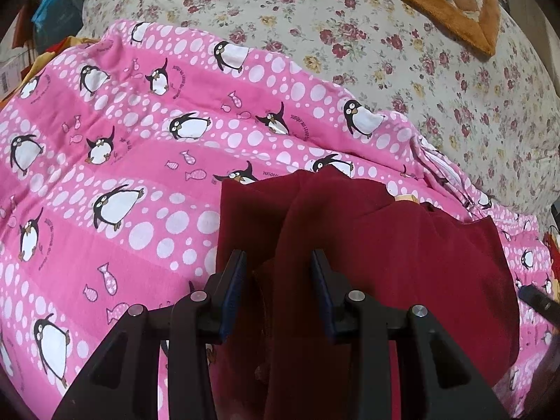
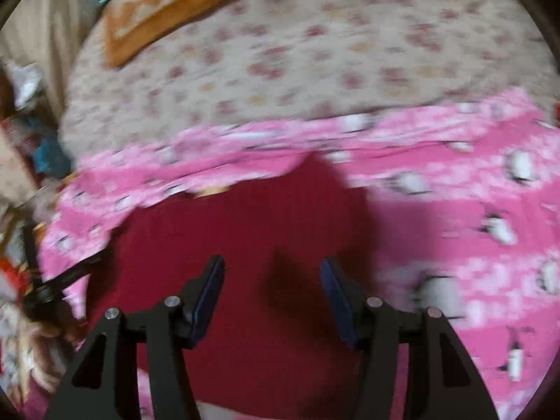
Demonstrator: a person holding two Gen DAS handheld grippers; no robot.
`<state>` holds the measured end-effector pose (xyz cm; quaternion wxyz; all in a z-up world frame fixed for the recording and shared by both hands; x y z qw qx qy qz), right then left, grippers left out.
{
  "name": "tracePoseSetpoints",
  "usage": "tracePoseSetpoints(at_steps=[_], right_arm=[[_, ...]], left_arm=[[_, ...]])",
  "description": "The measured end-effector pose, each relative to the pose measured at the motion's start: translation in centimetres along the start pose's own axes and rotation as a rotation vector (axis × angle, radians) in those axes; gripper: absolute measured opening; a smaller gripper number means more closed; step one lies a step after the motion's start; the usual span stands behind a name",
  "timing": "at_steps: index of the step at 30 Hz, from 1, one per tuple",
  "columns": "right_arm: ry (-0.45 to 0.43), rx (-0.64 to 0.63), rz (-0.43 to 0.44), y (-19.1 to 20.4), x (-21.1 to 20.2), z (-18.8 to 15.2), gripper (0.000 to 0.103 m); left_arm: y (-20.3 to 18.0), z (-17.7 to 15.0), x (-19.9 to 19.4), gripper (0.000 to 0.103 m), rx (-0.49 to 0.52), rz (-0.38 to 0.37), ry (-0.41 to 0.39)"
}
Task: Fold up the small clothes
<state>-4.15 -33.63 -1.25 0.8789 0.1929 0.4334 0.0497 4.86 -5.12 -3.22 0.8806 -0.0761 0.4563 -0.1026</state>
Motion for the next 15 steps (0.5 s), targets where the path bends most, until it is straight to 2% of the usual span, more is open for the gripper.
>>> tracePoseSetpoints(at_steps=[2, 4, 8, 15], right_arm=[[0.035, -0.045, 0.034, 2.7, 1.9, -0.3, 0.061], [0.056, -0.113, 0.031, 5.2, 4.2, -0.3, 0.06], [0.096, -0.164, 0.023, 8.2, 8.4, 0.2, 0.06], [0.112, -0.184, -0.042, 9.4, 14.4, 2.7, 0.06]], left_arm=[[0.1, -0.1, 0.0, 0.017, -0.009, -0.004, 0.005], [0.2, -0.2, -0.1, 0.018, -0.014, -0.007, 0.009], [0.2, -0.3, -0.1, 0.018, -0.013, -0.01, 0.014], [0.1, -0.4, 0.2, 0.019, -0.007, -0.008, 0.027]])
Point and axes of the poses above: each gripper's, at about its wrist camera, not at the fingertips, and x roughly the way its jaws point, y to its left, z to its top, the point moved 10 cm from there along x, roughly the way its jaws point
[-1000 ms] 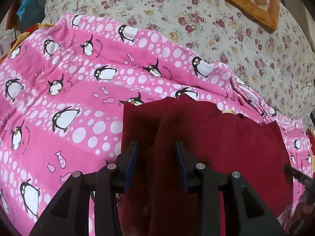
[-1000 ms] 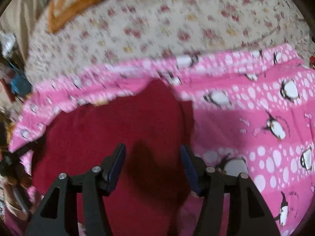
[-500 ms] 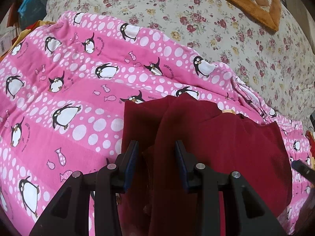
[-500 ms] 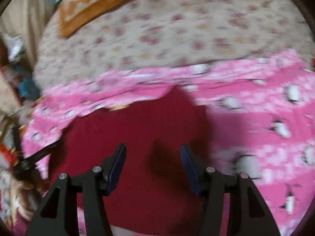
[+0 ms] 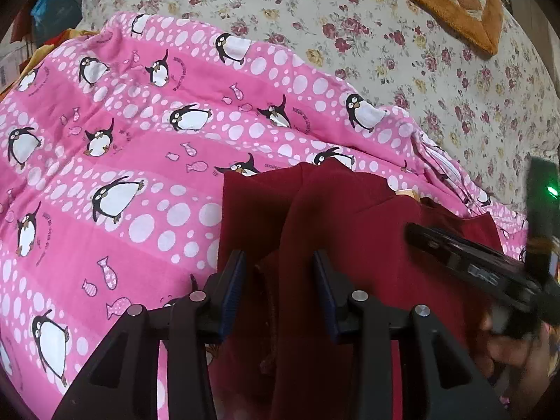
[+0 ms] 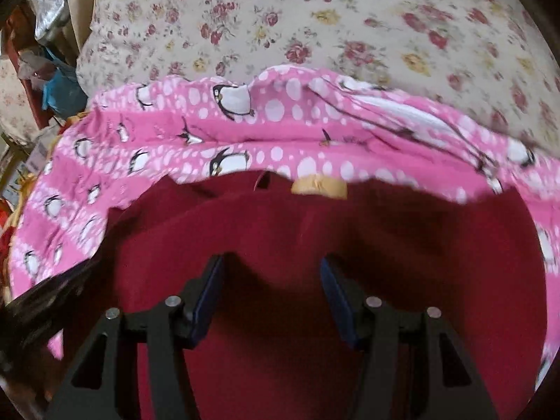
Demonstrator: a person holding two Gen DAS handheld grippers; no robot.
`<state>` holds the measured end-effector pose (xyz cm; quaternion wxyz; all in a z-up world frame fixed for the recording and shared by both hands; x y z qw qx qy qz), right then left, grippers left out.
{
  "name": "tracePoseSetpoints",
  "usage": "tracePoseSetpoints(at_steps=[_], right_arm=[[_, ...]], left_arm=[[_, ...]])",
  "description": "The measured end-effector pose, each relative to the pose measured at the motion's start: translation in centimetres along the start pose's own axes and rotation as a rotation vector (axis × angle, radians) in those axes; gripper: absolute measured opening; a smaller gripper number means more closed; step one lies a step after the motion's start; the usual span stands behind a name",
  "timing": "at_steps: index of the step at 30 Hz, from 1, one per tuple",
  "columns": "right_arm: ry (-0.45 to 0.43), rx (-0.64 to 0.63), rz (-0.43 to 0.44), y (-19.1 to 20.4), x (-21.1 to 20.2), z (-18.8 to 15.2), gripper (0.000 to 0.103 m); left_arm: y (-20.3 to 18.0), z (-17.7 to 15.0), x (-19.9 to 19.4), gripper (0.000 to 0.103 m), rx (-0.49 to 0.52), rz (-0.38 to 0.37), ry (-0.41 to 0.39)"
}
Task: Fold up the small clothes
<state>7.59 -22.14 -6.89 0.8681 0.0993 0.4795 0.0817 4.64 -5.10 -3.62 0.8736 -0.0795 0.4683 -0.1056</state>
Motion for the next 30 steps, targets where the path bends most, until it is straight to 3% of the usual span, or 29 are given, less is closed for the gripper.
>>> tracePoseSetpoints(at_steps=[3, 6, 9, 12, 17, 20, 22, 23, 30], right_arm=[[0.049, -0.014, -0.02, 0.3, 2.6, 0.6, 0.06], [0.046, 0.012, -0.015, 0.6, 2.1, 1.7, 0.06], [-0.036, 0.06, 0.099, 2.3, -0.4, 3.5, 0.06], [0.003, 0.012, 0.158, 5.1, 0.1, 4.1, 0.06], [0.058, -0.117, 0.077, 7.1, 3.8, 4.6, 0.06], [0.088, -0.152, 0.1, 7.6, 5.6, 4.4, 0.059], [0.098, -0.178, 0.104, 7.9, 6.2, 4.2, 0.031], [0.097, -0.185, 0.115, 8.2, 6.3, 4.3, 0.002], [0.058, -0.177, 0.149, 9.3, 6.3, 5.6, 0.0]], left_arm=[[0.2, 0.0, 0.4, 0.021, -0.004, 0.001, 0.012], [0.3, -0.1, 0.5, 0.021, -0.026, -0.012, 0.024], [0.5, -0.2, 0.0, 0.021, -0.038, -0.023, 0.029], [0.6, -0.3, -0.3, 0.021, -0.038, -0.026, 0.028], [0.9, -0.4, -0.6, 0.022, -0.05, -0.043, 0.036], [1.0, -0.4, -0.6, 0.022, -0.055, -0.049, 0.044], [1.0, -0.4, -0.7, 0.022, -0.059, -0.055, 0.048], [1.1, -0.4, -0.9, 0.022, -0.061, -0.06, 0.048], [0.8, -0.6, -2.5, 0.022, -0.027, -0.072, 0.02]])
Point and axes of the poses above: each gripper's, at about its wrist camera, not at the fingertips, and x roughly the way its jaws point, y to its left, z to its top, the point moved 10 cm from there along x, roughly the way its jaws point
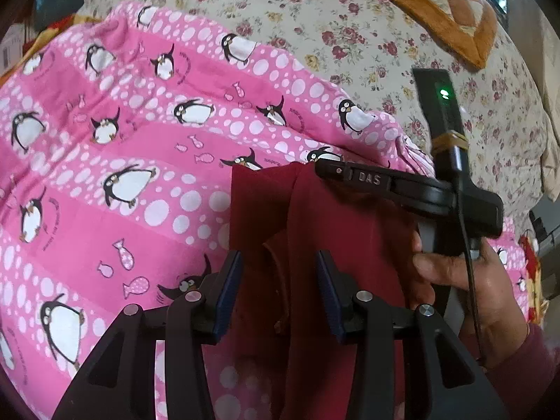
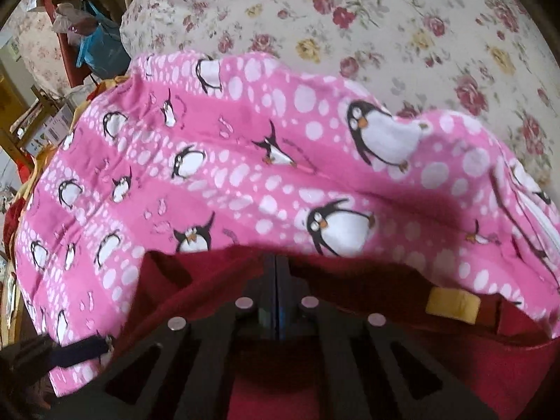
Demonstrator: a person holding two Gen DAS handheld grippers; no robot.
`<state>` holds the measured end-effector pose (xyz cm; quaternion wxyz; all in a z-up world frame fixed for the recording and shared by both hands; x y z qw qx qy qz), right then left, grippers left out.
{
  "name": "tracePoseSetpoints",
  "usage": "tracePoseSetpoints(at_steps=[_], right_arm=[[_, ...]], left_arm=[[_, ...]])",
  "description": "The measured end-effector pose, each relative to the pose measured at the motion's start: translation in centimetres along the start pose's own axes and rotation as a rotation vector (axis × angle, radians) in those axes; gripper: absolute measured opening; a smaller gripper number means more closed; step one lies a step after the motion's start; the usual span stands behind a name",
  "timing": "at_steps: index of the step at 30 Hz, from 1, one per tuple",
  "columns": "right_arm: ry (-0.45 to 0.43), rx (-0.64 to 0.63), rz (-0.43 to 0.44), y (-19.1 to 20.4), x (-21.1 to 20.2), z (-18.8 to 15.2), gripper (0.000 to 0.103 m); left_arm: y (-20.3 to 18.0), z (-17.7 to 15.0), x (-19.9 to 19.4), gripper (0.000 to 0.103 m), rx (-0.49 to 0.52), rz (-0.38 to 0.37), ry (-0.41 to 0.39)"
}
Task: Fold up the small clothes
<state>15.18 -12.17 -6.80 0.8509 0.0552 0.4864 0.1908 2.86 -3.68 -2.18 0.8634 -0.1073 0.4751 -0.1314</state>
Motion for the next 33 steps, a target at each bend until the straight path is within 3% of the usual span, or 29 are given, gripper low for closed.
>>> tracePoseSetpoints(at_steps=[5, 7, 8, 9, 14, 18, 21, 22, 24, 26, 29, 33], right_arm=[[-0.016, 0.099, 0.039, -0.8, -1.1, -0.5, 0.002], [-0.02, 0.126, 0.047, -1.2, -2.3, -1.1, 0.018], [-0.018, 0.139, 0.05, -1.6, -3.2, -1.7, 0.034], [-0.021, 0.148, 0.058, -1.8, -4.0, -2.2, 0.042], [-0.033, 0.168, 0.075, -3.2, -8.8, -6.4, 0.047], [-0.009, 0.201, 0.071, -4.5, -11.1, -10.9, 0.052], [-0.004, 0.221, 0.079, -5.3, -12.1, -13.5, 0.052], [-0.012, 0.225, 0.085, -5.3, -12.5, -13.9, 0.052], [-0.033, 0.252, 0.099, -5.5, -13.0, -14.4, 0.054], [-0.039, 0.268, 0.106, -5.5, -13.0, -14.5, 0.057], [-0.034, 0.248, 0.089, -5.1, -12.8, -14.3, 0.06], [-0.027, 0.239, 0.102, -4.4, -12.6, -13.8, 0.061]], left_arm=[[-0.2, 0.1, -0.1, 0.022, 0.014, 0.006, -0.004], [-0.2, 0.2, -0.2, 0.022, 0.016, 0.009, -0.014], [-0.3, 0.4, -0.2, 0.022, 0.017, 0.009, -0.02], [-0.4, 0.5, -0.2, 0.022, 0.021, 0.008, -0.024], [-2.0, 2.4, 0.5, 0.022, 0.103, 0.002, -0.038], [-2.2, 4.2, 2.4, 0.022, 0.059, -0.018, -0.009], [-2.2, 5.2, 4.1, 0.022, 0.08, 0.01, 0.013], [-2.2, 5.6, 4.8, 0.022, 0.096, 0.025, 0.019], [-2.1, 6.0, 6.4, 0.008, 0.104, 0.042, 0.045], [-2.7, 5.8, 7.8, 0.0, 0.125, 0.014, 0.081], [-3.2, 5.3, 8.8, 0.0, 0.19, 0.035, 0.098], [-2.2, 6.5, 7.7, 0.0, 0.129, 0.014, 0.045]])
Point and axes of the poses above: each gripper's, at about its wrist camera, not at the fingertips, and x roughly the way its jaws point, y to its left, z to its top, the point moved 10 cm from there along x, roughly the way its jaws point
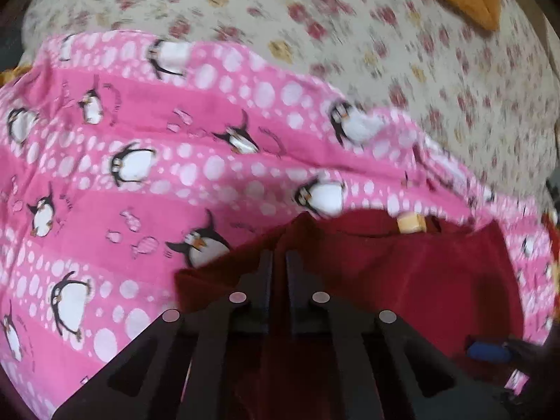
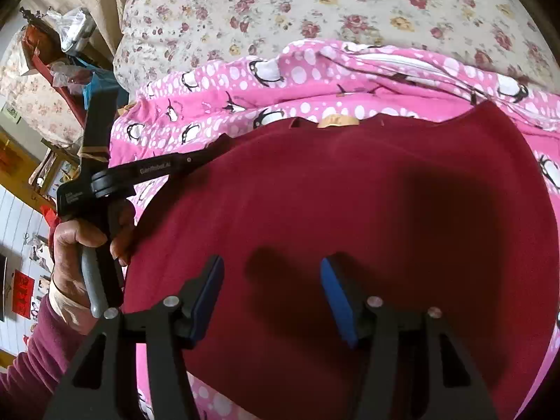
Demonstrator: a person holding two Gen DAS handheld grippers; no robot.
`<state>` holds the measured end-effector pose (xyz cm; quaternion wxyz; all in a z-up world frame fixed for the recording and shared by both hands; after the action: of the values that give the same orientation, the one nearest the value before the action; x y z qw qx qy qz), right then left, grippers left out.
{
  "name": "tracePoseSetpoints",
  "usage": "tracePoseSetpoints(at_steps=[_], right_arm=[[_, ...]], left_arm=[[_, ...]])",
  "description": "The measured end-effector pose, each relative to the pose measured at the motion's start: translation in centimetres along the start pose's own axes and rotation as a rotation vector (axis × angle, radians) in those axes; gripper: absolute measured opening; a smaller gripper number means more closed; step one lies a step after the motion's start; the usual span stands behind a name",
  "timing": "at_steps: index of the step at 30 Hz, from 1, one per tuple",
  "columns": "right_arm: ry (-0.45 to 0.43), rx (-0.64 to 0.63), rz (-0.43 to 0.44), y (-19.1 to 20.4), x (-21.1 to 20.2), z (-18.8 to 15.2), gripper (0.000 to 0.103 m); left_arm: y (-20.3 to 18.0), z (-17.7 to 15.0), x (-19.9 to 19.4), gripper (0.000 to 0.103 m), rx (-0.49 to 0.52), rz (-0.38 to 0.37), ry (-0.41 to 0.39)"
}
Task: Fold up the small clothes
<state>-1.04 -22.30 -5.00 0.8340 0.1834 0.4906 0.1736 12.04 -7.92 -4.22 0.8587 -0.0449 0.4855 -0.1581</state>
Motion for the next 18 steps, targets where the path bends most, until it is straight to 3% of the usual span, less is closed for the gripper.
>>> tracePoseSetpoints(at_steps=[5, 13, 15, 18], right_arm=[[-0.01, 0.012, 0.031, 0.9, 0.4, 0.0, 0.061], [-0.045, -0.038, -0.071, 0.7, -0.8, 0.1, 0.061], [-0.008, -0.026, -0.133, -0.6, 0.2, -0.4, 0.062], [-0.025, -0.014, -0.13, -1.1, 0.5, -0.3, 0.062]], left_arm=[[1.7, 0.2, 0.1, 0.0, -0.062, 0.019, -0.016], [1.9, -0.6, 0.8, 0.0, -0.067, 0.04, -0.014], [1.9, -0.7, 1.0, 0.0, -0.075, 0.035, -0.008], [1.8, -0.7, 0.3, 0.0, -0.089, 0.025, -0.017]])
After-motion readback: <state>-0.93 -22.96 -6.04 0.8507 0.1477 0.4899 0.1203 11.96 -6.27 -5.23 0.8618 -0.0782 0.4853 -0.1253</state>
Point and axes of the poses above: each gripper's, at about its wrist camera, not at the fingertips, and x roughly the way its jaws point, y to its left, z to its top, the point moved 10 cm from there along x, roughly the way its jaws point
